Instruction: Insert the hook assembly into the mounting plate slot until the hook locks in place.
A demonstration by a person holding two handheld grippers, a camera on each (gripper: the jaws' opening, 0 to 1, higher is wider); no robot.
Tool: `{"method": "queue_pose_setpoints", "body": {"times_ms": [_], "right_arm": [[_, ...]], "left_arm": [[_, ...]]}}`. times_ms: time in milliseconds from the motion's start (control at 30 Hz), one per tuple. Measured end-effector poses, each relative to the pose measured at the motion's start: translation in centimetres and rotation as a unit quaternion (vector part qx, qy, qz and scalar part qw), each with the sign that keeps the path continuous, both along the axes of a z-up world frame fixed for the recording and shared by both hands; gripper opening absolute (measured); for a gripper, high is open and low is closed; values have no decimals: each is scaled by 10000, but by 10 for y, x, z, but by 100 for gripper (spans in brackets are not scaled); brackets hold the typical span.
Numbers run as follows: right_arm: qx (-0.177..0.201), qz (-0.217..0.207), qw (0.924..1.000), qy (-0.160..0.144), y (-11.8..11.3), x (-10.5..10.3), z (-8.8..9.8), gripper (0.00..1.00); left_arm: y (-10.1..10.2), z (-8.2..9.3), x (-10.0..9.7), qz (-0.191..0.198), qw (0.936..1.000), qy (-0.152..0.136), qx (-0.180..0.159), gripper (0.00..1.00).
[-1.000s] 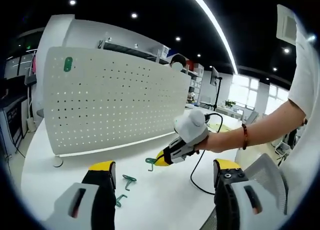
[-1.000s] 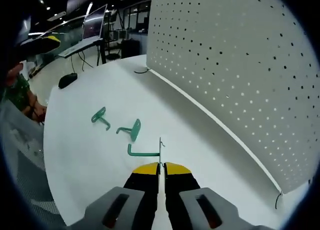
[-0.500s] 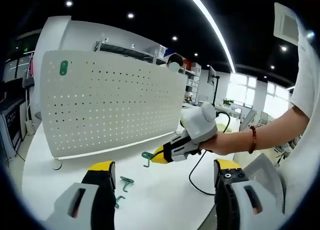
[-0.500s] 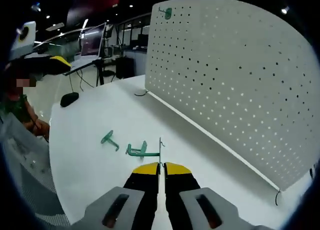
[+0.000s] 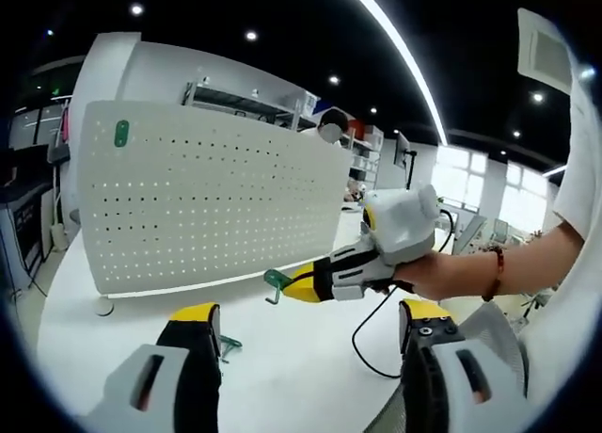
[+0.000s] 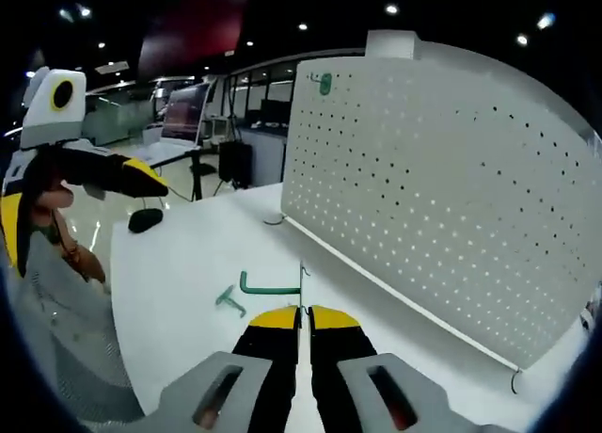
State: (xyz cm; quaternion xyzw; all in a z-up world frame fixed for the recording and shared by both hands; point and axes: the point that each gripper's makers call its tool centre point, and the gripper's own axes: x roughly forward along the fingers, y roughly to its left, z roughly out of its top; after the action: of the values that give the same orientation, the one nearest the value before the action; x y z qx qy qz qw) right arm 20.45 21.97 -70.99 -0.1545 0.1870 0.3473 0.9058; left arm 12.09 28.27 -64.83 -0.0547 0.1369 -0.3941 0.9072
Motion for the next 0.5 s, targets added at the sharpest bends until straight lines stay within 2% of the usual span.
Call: {"method": "queue_pose_setpoints", "body": {"times_ms": [167, 200, 433, 500], "right_arm": [[157, 51, 9997, -157, 0, -11, 10, 2], [285, 20, 9995, -113, 0, -13, 14, 2], [895, 12, 9951, -408, 3, -22, 51, 2], [916, 42, 9944, -520, 3, -22, 58, 2]], "left_arm": [[-7, 2, -3, -9, 9999, 30, -101, 77], [-8, 2, -3, -1, 9999, 54, -144, 76], [-14, 6, -5, 58, 9993, 132, -336, 74], [-16, 7, -5, 62, 9992, 145, -367, 73]]}}
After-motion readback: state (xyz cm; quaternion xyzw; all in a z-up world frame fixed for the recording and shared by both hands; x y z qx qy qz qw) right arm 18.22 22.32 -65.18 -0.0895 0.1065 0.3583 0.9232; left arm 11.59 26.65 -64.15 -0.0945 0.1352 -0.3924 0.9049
